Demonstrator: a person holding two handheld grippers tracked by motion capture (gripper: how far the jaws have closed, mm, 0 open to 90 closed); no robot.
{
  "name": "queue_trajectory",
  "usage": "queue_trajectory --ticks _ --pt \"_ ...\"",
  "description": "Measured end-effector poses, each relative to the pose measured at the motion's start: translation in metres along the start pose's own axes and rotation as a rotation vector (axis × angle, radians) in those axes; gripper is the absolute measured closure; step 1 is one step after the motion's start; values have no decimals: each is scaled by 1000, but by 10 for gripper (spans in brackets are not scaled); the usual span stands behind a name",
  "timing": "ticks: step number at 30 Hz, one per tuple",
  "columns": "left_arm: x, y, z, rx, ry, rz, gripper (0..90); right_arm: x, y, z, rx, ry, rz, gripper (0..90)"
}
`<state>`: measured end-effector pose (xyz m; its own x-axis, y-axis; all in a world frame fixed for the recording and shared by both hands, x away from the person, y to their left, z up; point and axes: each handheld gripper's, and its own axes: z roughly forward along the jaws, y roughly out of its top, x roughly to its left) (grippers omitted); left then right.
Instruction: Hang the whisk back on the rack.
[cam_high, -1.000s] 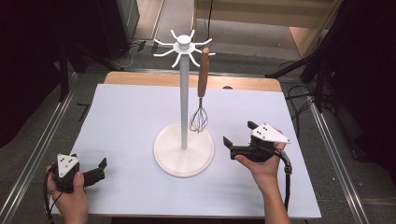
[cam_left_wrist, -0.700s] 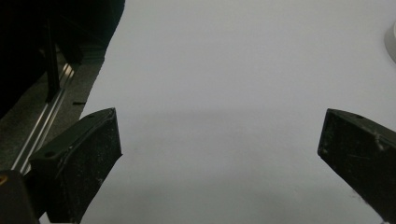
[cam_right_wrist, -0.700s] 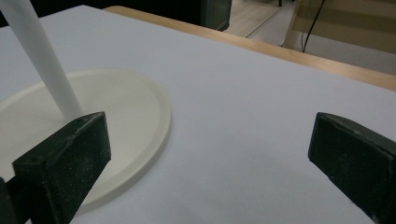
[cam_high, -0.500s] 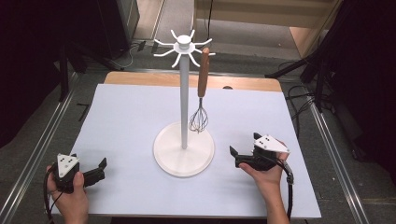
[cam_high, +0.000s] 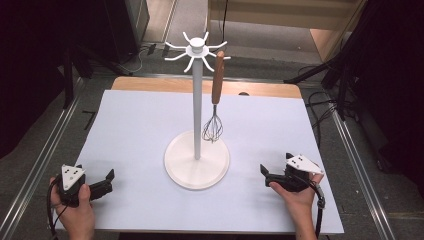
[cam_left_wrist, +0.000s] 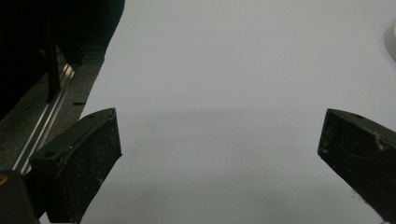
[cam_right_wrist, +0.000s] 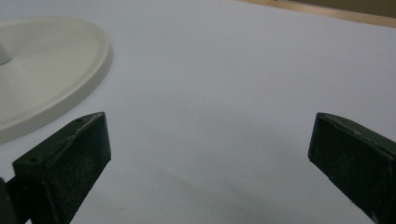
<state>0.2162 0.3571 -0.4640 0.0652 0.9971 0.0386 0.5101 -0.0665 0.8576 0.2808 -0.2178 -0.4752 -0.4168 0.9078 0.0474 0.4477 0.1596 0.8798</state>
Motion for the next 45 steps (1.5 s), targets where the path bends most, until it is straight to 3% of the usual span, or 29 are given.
queue_trajectory --ticks 29,45 --pt "-2 0 0 0 7 9 3 -59 -27 -49 20 -158 62 0" --pt "-2 0 0 -1 7 17 3 -77 -41 -69 37 -207 63 0"
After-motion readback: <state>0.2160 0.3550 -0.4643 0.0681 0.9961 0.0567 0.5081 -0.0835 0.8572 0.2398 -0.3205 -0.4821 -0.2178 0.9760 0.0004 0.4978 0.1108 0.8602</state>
